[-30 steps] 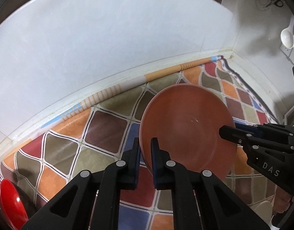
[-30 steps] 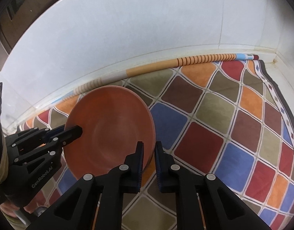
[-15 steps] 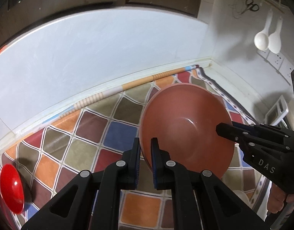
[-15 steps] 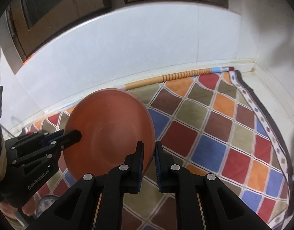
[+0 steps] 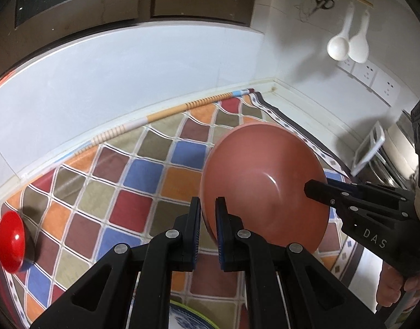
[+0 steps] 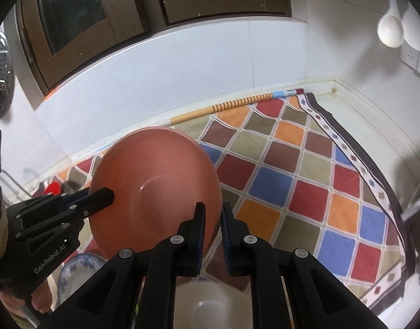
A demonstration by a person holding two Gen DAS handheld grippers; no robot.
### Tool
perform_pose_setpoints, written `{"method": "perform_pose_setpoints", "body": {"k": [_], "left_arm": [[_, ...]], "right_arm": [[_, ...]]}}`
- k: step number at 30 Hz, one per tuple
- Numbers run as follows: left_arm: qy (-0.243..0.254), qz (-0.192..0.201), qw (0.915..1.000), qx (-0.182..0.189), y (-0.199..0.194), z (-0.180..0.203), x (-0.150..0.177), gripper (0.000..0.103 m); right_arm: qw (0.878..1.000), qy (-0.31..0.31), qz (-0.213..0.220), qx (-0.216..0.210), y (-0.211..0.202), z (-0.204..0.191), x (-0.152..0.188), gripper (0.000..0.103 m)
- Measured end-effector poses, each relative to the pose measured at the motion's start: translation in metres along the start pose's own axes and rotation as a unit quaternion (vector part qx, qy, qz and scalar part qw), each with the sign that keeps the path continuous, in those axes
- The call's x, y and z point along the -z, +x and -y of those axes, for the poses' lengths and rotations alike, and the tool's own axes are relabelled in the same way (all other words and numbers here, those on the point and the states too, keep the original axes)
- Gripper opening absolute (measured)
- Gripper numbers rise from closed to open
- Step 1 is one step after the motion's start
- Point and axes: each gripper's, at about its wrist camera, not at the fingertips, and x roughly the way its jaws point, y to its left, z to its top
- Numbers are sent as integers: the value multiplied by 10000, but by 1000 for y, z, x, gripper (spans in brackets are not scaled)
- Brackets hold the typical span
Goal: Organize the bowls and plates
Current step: 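Carry the pink bowl over the white bowl on the plates and lower it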
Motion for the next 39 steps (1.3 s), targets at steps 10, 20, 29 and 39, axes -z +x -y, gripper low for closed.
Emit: {"method": "perform_pose_setpoints", "body": {"k": [10,20,29,39], "left_arm": [[67,-262,9992,280,-4,26,31,12],[-10,-586,9975,391,0,37,58,12],[-185,-838,9955,390,7,40,80,13],[-248,-1036,9937,344,16,44,96,14]], "right_arm": [[9996,220,-80,178,-30,19,40,13],[9984,354,-362,240,-36,28,73,13],[9969,405,-644,223,-32,33,97,13],[9947,430,-917,167,-24,36,115,13]]}}
